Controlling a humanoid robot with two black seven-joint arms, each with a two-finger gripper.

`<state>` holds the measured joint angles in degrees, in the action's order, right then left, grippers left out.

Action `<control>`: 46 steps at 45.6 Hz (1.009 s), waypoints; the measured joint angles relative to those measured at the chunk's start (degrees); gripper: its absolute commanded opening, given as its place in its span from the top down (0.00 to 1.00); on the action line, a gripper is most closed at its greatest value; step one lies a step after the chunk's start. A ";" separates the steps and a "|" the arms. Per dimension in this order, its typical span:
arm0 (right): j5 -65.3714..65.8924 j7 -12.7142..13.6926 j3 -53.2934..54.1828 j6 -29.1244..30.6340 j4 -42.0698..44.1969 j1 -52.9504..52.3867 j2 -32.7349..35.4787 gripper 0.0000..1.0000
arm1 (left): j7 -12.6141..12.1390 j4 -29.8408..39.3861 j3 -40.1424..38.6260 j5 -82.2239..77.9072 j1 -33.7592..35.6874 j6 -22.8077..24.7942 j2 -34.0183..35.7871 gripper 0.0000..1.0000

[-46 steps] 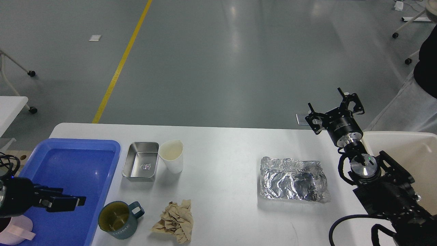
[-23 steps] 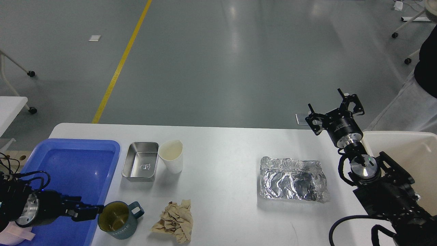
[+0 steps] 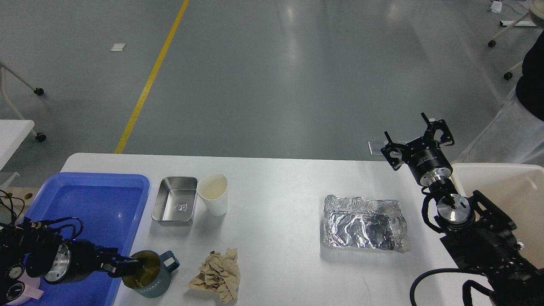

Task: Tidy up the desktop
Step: 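Lift the teal mug with the left gripper and place it in the blue tray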

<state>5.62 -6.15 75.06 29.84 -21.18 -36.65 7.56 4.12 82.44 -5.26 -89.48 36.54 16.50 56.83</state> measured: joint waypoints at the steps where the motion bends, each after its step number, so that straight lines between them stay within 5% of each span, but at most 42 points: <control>1: 0.00 0.00 0.00 0.00 0.00 0.00 0.01 0.00 | -0.11 -0.15 0.10 0.00 -0.02 -0.03 -0.31 0.24; 16: 0.00 0.00 0.00 -0.04 0.00 0.07 0.17 0.00 | -0.42 -1.05 1.48 -0.07 -0.05 0.67 -2.05 0.64; 28: 0.00 0.00 0.00 -0.04 0.07 0.12 0.18 0.00 | -0.33 -1.06 1.82 -0.17 0.32 5.61 -1.85 0.99; 46: 0.00 0.00 0.00 -0.03 0.09 0.14 0.58 0.00 | 0.30 -0.99 1.66 -0.05 0.60 7.17 -1.22 1.00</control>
<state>5.63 -6.15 75.06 29.80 -21.09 -36.51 8.14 4.42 81.45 -3.60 -89.53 37.14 23.68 55.62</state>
